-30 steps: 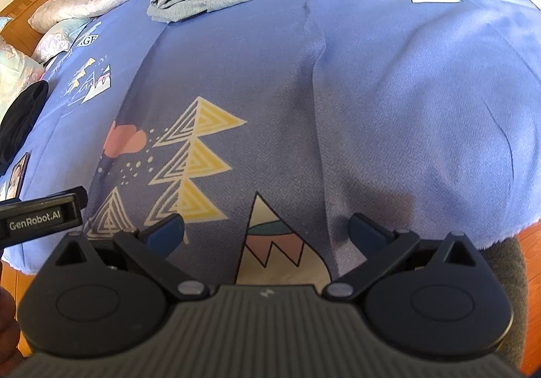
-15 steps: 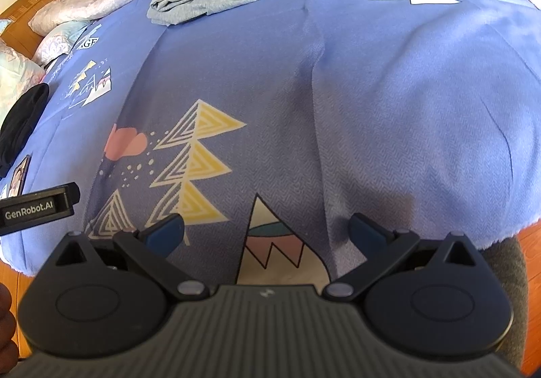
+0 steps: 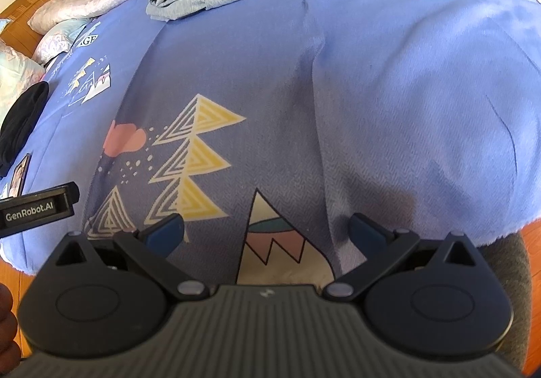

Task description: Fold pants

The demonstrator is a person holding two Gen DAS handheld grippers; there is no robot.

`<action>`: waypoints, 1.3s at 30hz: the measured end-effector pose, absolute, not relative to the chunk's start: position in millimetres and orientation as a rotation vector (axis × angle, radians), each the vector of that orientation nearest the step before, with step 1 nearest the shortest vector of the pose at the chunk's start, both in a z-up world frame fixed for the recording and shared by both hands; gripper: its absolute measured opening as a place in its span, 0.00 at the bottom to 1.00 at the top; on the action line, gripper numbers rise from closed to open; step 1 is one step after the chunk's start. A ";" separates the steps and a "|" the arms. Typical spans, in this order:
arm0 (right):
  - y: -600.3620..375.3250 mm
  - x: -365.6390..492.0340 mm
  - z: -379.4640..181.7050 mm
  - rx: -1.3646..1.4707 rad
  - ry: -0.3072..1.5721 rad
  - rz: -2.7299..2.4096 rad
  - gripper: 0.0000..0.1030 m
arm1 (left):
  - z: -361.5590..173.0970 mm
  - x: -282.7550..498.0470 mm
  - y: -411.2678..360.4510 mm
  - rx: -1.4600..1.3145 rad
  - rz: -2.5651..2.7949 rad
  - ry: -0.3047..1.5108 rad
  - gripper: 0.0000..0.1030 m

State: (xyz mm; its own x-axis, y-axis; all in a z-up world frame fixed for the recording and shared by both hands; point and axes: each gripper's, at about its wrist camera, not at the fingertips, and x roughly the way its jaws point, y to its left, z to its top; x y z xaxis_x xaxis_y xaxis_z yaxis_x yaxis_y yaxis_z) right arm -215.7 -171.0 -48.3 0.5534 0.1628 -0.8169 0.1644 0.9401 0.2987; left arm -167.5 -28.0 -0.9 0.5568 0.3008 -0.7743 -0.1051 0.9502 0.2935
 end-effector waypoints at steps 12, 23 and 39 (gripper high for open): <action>-172.4 -216.0 -50.5 0.370 0.999 0.001 1.00 | -1.5 -168.6 -29.6 0.230 0.235 0.950 1.00; -174.5 -215.5 -51.4 0.374 1.006 0.005 1.00 | -2.6 -169.1 -31.4 0.238 0.225 0.951 1.00; -175.3 -215.2 -51.6 0.375 1.008 0.006 1.00 | -3.9 -168.1 -31.3 0.237 0.209 0.962 1.00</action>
